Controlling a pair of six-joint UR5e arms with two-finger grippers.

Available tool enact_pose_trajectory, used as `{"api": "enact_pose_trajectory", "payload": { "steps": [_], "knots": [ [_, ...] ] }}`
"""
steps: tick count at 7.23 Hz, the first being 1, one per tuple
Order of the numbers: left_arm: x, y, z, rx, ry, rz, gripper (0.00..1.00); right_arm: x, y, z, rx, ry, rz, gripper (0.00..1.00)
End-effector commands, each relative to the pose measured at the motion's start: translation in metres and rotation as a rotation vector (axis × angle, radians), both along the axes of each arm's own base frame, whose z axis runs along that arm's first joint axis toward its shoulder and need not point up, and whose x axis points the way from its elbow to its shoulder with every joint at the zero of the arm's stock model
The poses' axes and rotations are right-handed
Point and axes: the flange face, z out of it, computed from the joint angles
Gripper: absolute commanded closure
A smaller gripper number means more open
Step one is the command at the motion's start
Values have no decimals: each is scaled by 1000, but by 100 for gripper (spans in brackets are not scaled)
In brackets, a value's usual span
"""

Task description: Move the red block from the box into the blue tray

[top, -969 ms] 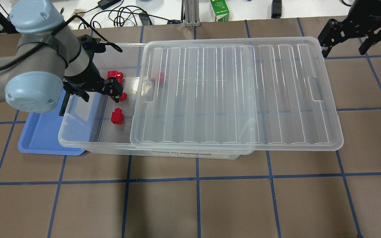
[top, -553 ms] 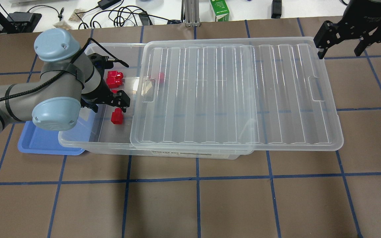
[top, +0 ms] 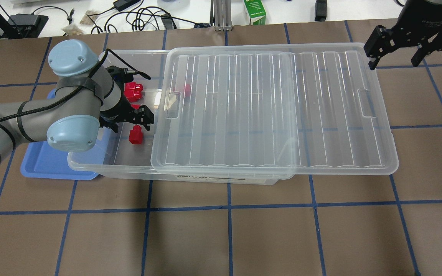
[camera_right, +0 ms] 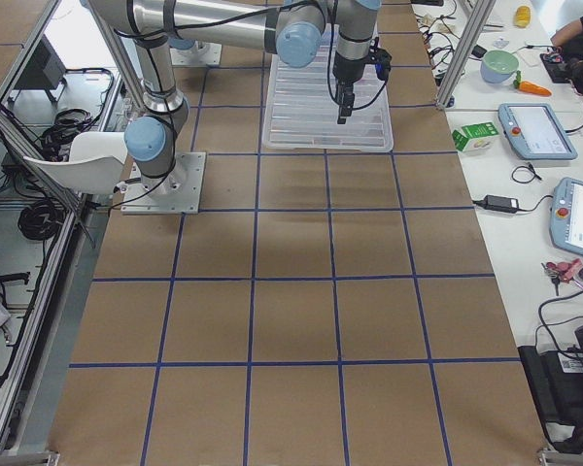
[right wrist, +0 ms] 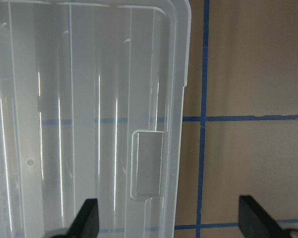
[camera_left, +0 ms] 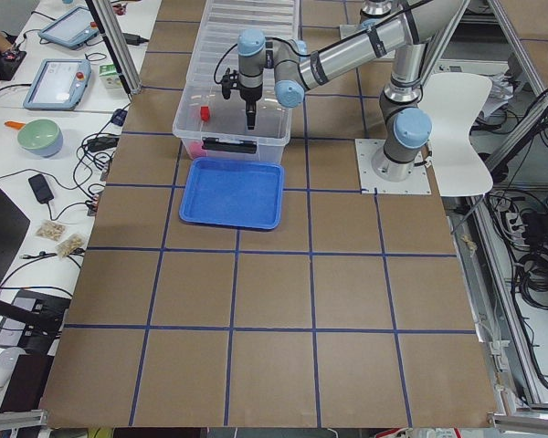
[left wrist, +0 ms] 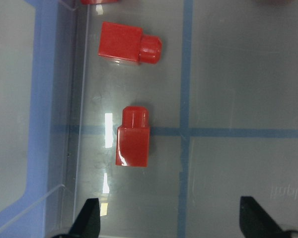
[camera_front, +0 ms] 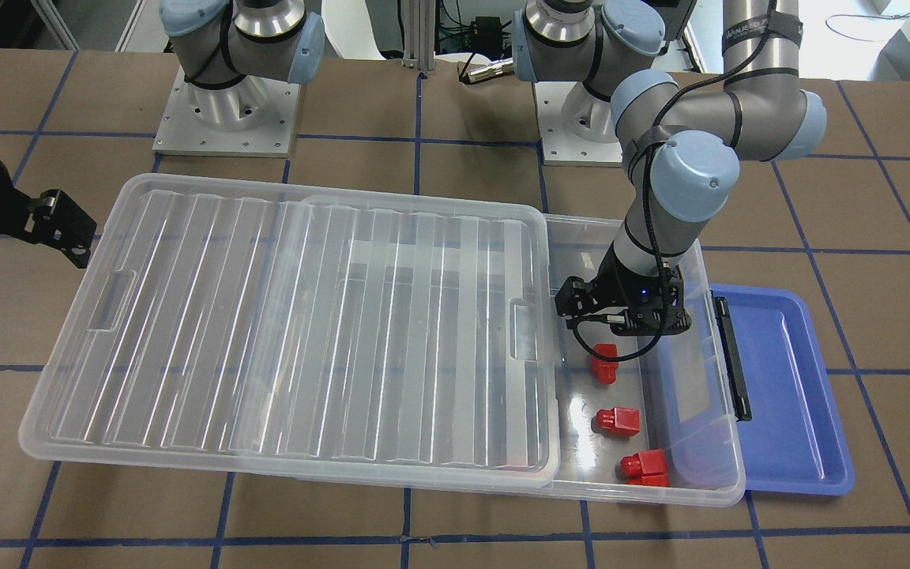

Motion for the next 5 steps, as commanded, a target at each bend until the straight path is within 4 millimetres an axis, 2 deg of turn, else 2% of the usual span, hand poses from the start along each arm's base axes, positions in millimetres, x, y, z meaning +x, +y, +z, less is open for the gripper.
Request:
{"api": "enact_pose_trajectory", "payload": {
  "steps": [1,5],
  "knots": [
    [2,-3,-14,14,2,-3,0,0,0,1,-2,8,0,0],
    [5,-10,-38,37,-3,-12,0,1,0,1,-5,1,0,0]
  ]
}}
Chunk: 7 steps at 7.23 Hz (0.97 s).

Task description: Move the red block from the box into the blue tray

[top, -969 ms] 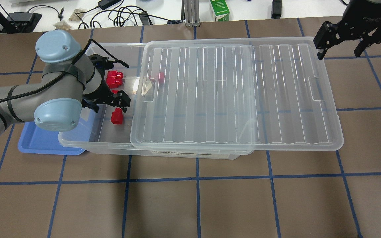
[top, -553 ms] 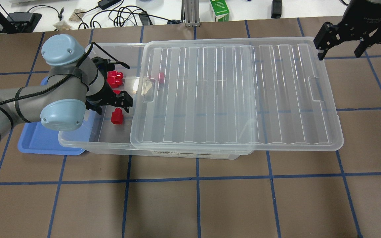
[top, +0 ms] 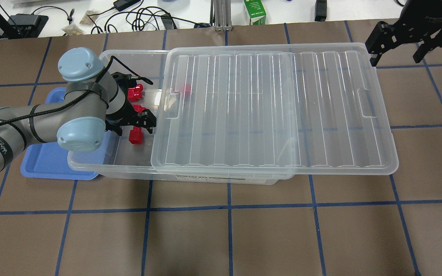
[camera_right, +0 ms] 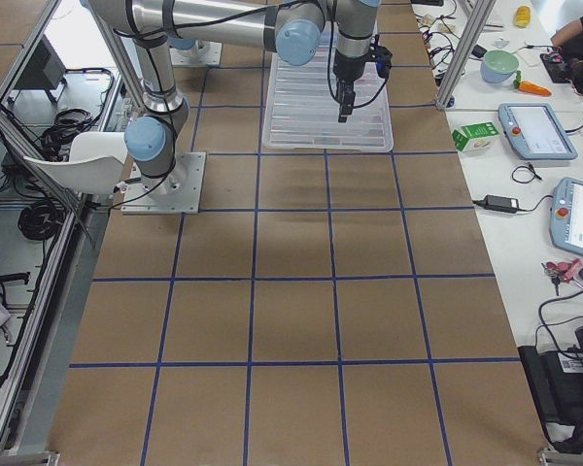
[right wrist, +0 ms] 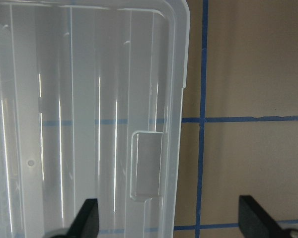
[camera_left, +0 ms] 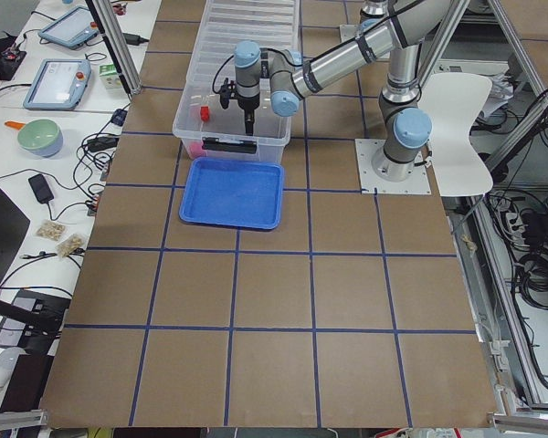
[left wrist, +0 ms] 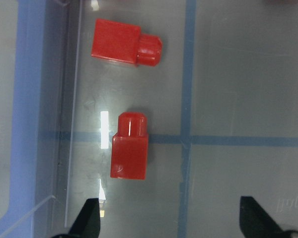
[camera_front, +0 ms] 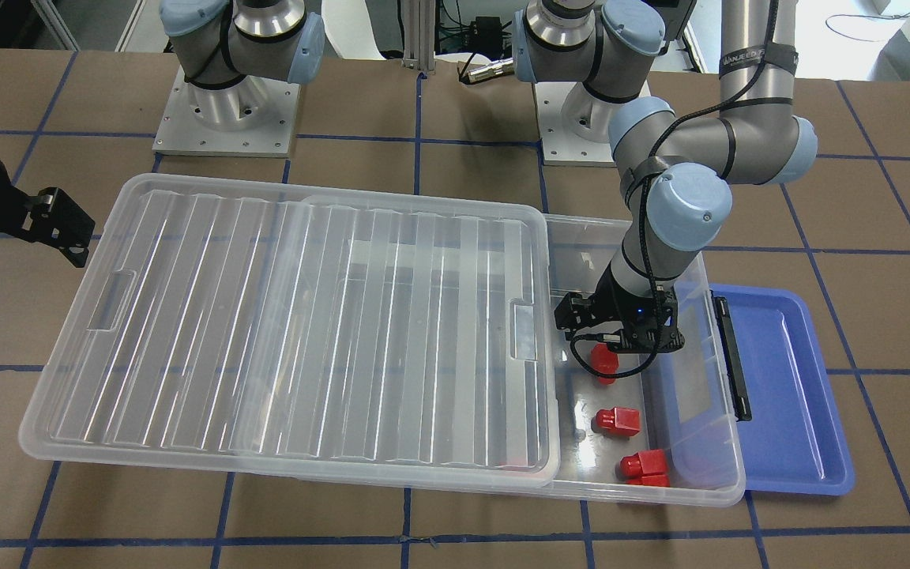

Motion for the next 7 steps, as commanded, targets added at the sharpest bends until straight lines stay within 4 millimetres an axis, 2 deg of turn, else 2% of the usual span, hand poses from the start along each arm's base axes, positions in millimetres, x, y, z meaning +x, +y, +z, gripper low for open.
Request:
{"api": "enact_pose_trajectory", "payload": {
  "steps": [1,5,7],
  "knots": [
    [1,-4,-13,10,0,-4,0,0,-1,-1,1,-1,0,0],
    [3,-7,-34,-9,-3,-14,0,1,1,-3,8,-4,0,0],
    [21,-12,-39,-3,-2,-27,0,0,1,-4,10,-3,0,0]
  ]
}}
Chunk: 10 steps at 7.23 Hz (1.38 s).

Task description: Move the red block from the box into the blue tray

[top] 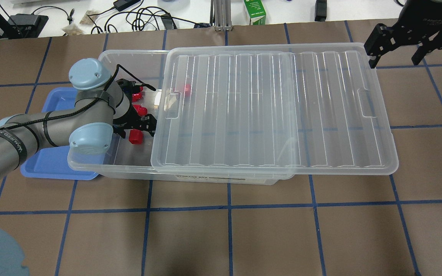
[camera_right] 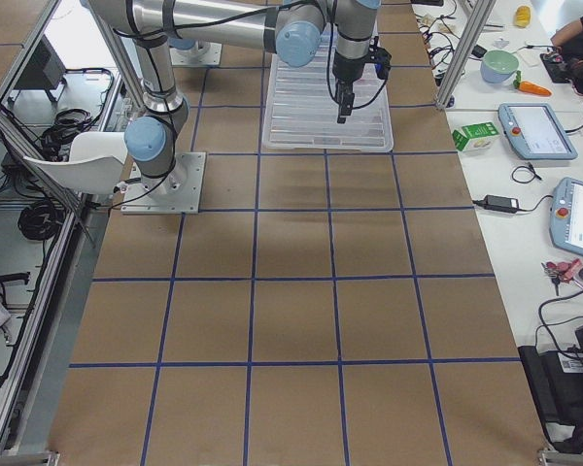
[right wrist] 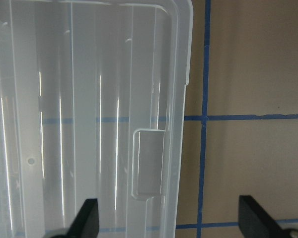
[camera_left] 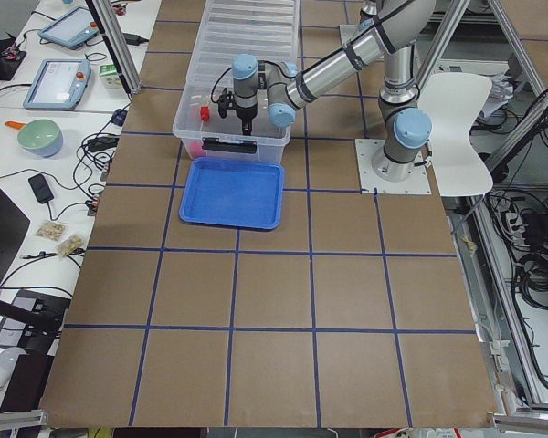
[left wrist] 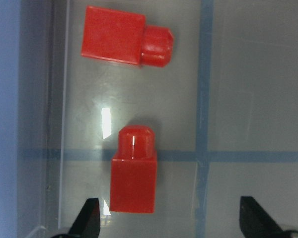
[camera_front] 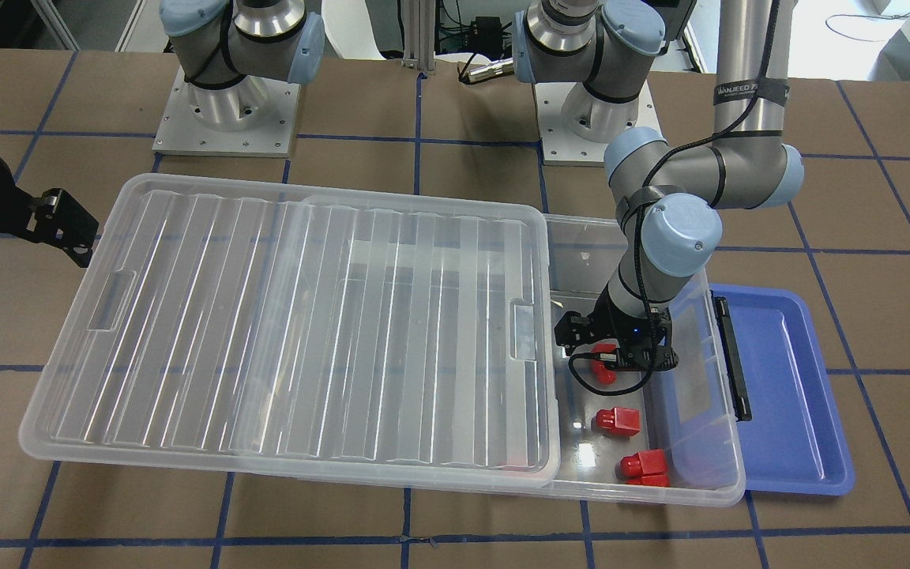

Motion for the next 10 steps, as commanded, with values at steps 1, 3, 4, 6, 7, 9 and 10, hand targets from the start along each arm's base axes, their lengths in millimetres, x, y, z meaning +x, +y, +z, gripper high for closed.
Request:
{"api": "enact_pose_trajectory", "payload": {
  "steps": [1,3,4,6,7,9,10],
  "knots": [
    [13,-1,-7,7,2,1,0,0,0,-1,4,0,0,0],
    [8,2,-11,13,4,13,2,0,1,-1,5,0,0,0],
    [8,0,-12,10,5,7,22,0,1,-2,9,1,0,0],
    [10,-4,-14,6,2,-2,75,0,1,-2,7,1,0,0],
    [10,-5,-15,6,0,1,95,0,1,-4,12,0,0,0],
    [5,-12,21,-54,-10,-3,100,0,2,-7,16,-1,0,0],
    [3,-12,40,-50,-8,-3,100,0,2,-7,16,-1,0,0]
  ]
}}
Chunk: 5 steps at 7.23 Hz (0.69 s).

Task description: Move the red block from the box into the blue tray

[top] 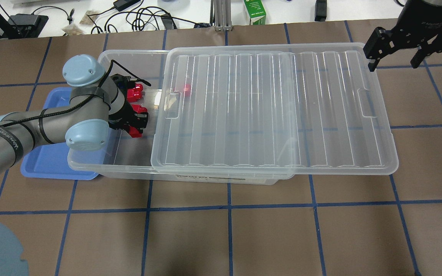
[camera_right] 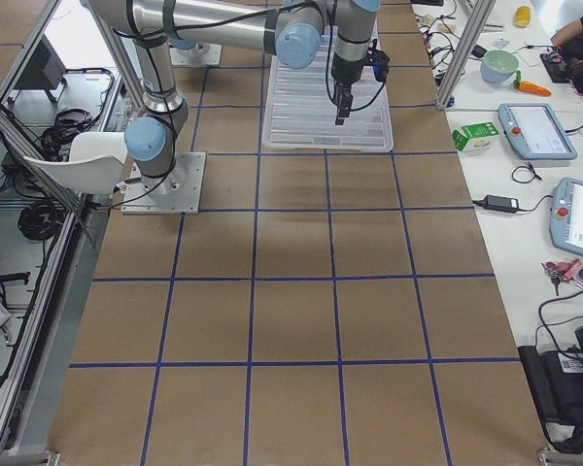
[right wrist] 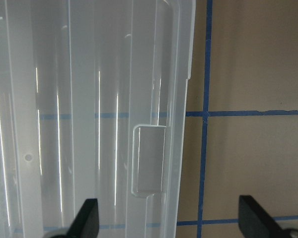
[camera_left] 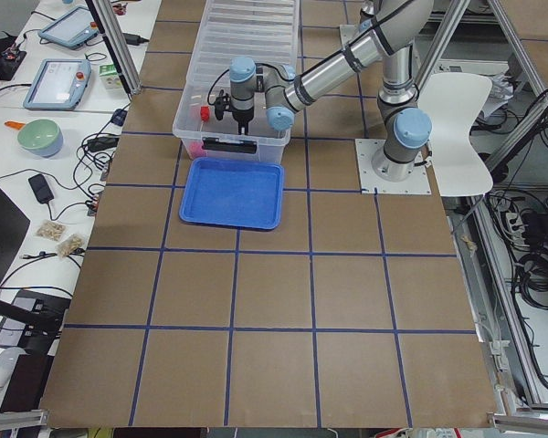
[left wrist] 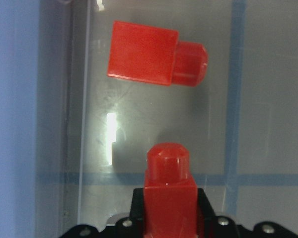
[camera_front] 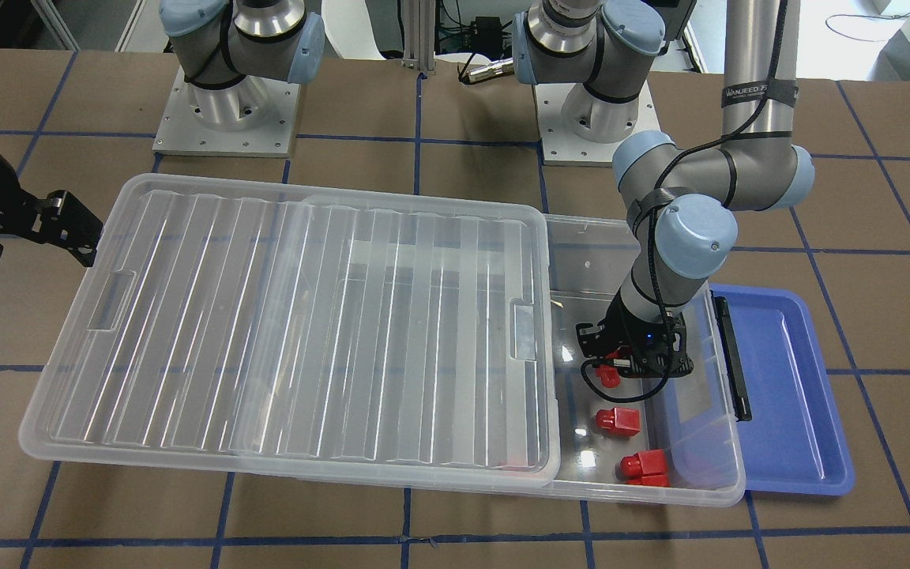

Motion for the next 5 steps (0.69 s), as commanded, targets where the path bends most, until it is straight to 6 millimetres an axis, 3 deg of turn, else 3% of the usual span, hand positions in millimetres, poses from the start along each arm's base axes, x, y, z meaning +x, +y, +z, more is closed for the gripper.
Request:
{"api": "enact_pose_trajectory", "payload": {
  "steps": [1,2,4,5],
  "knots": [
    [-4,4,49,-3,0,1,100,0,0,-1,1,0,0,0],
    [-5,11,79,16,2,1,100,0,0,-1,2,0,0,0],
    [-4,24,169,75,-1,19,100,0,0,-1,4,-1,0,0],
    [10,19,192,82,-35,24,100,0,0,-1,4,-1,0,0]
  ]
}}
